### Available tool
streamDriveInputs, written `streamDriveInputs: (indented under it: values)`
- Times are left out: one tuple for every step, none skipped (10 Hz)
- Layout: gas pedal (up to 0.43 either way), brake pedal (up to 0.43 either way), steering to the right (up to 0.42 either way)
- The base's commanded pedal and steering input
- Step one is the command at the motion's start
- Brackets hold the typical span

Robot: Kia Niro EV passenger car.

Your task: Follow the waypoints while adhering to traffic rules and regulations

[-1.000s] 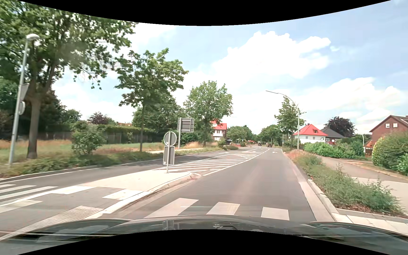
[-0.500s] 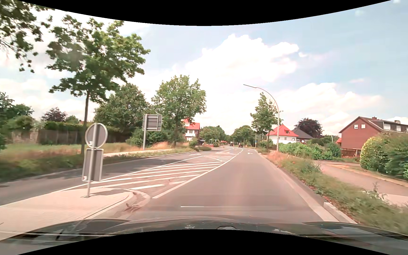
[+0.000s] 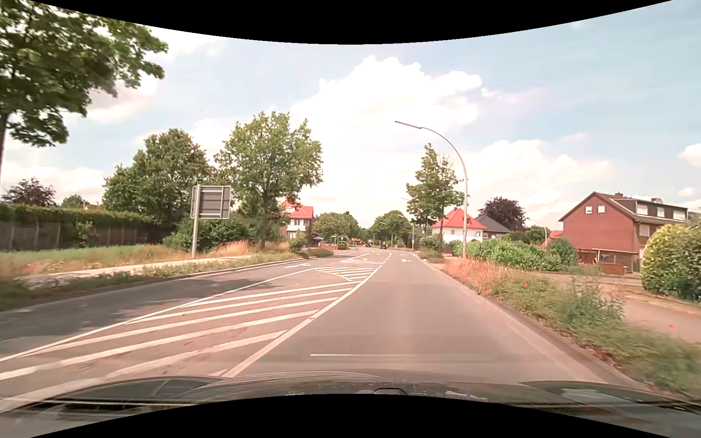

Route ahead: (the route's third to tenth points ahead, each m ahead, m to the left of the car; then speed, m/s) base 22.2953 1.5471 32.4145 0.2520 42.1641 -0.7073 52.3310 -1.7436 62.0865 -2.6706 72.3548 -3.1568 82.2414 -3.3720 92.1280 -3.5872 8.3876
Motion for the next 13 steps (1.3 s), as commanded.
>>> streamDriveInputs:
  values:
    - [0.22, 0.0, 0.065]
    - [0.22, 0.0, 0.064]
    - [0.22, 0.0, 0.063]
    - [0.22, 0.0, 0.059]
    - [0.22, 0.0, 0.054]
    - [0.228, 0.0, 0.049]
    - [0.228, 0.0, 0.046]
    - [0.228, 0.0, 0.046]
    - [0.24, 0.0, 0.042]
    - [0.248, 0.0, 0.03]
    - [0.248, 0.0, 0.02]
    - [0.248, 0.0, 0.015]
    - [0.248, 0.0, 0.015]
